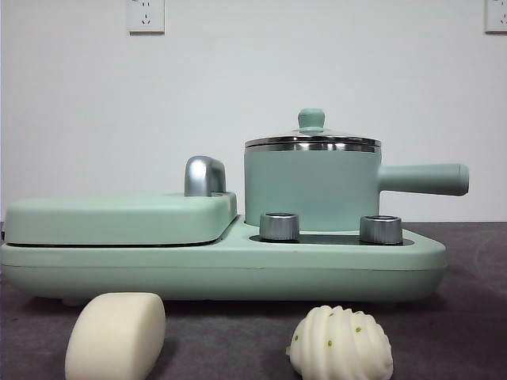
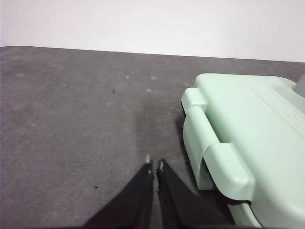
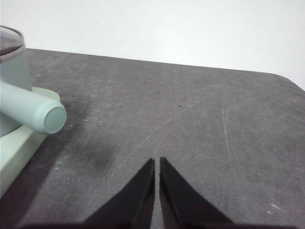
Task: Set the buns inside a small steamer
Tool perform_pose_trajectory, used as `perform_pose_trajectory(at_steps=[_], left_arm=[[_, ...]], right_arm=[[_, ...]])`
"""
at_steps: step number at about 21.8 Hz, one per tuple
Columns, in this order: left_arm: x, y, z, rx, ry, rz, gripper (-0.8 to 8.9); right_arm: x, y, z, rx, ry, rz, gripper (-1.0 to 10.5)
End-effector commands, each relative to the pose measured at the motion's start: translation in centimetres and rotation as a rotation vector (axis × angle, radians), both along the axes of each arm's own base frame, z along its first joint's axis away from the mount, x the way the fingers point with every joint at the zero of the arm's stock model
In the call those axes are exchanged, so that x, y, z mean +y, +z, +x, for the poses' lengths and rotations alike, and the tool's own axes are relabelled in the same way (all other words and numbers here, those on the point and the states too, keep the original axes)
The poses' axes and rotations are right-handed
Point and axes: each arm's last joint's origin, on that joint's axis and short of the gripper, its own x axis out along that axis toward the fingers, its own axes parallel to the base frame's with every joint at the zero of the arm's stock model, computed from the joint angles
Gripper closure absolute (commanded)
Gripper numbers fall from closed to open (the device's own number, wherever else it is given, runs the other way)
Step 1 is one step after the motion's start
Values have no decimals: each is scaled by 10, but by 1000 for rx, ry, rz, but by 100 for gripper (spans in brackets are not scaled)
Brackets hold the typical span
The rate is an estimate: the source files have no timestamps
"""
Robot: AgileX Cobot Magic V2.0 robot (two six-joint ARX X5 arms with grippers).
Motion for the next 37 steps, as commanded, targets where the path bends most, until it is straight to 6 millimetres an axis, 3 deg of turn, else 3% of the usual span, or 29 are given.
perform_pose_trajectory(at_steps=[1,6,11,17,21,24,30,37], left_arm=[[0,-5,1,0,-1,-5,797],[0,-4,1,-2,3,-40,797],[0,-3,1,10,29,-248,798],[0,5,2,-45,40,-538,798],[0,15,2,-137,15,-577,798],[0,24,1,-224,-11,-580,798],[0,47,-4,-295,-31,-574,798],[0,97,-11,-307,-24,-465,798]], right_arm=[[0,0,0,-8,-2,11,931],[-1,2,1,-32,-19,13,931],[-1,6,1,-71,-53,110,931],[2,10,1,-102,59,281,931],[3,18,0,-163,104,458,932],[3,26,-2,-193,111,491,932],[2,61,-11,-292,135,478,933],[2,119,-21,-344,142,411,934]])
